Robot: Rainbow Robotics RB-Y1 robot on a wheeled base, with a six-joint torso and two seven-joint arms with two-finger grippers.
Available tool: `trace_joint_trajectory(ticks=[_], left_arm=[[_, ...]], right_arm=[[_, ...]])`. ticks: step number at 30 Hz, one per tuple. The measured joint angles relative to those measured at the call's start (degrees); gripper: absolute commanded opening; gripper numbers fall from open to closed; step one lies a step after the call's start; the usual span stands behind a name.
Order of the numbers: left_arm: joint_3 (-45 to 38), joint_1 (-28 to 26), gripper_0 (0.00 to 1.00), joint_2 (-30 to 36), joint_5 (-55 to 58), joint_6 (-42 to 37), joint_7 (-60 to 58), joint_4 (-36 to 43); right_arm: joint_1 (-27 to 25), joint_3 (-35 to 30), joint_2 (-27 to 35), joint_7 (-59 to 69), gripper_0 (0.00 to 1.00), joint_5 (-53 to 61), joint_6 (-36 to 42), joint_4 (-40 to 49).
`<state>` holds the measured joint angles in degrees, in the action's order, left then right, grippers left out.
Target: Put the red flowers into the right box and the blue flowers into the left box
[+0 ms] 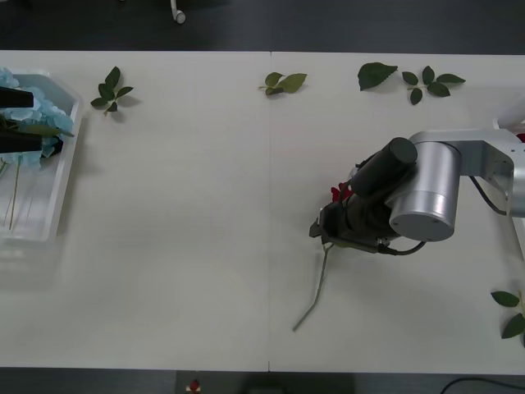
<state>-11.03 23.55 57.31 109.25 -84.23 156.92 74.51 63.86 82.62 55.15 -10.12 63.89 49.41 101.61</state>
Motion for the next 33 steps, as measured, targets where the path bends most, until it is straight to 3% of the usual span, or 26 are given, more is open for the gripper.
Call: trace_joint_trajectory(ticks=[12, 23, 27, 29, 33], left_arm=[[11.78, 4.66, 1.0, 0.01, 4.88, -1.93, 0.0, 3.0], [12.84, 4.66, 1.0, 0.01, 2.59, -1.61, 0.0, 7.11], [12.84, 4.66, 1.0, 0.01, 1.51, -1.57, 0.0, 8.49], [12.84, 4.66, 1.0, 0.01, 1.11, -1.39, 0.0, 9.06], [12.84, 4.66, 1.0, 0.01, 0.41, -1.14, 0.0, 9.29]], right_arm=[[4.03, 7.93, -4.44, 0.0, 0.96, 1.04, -4.94, -5.09], [5.11, 11.09, -6.03, -0.01, 0.93, 1.99, -7.66, -8.02], [6.77, 13.91, -6.65, -0.01, 0.82, 2.04, -8.48, -8.45], [6.94, 14.04, -6.67, -0.01, 0.71, 2.16, -8.48, -8.46], [6.93, 13.36, -6.67, -0.01, 0.64, 2.77, -8.48, -8.47]])
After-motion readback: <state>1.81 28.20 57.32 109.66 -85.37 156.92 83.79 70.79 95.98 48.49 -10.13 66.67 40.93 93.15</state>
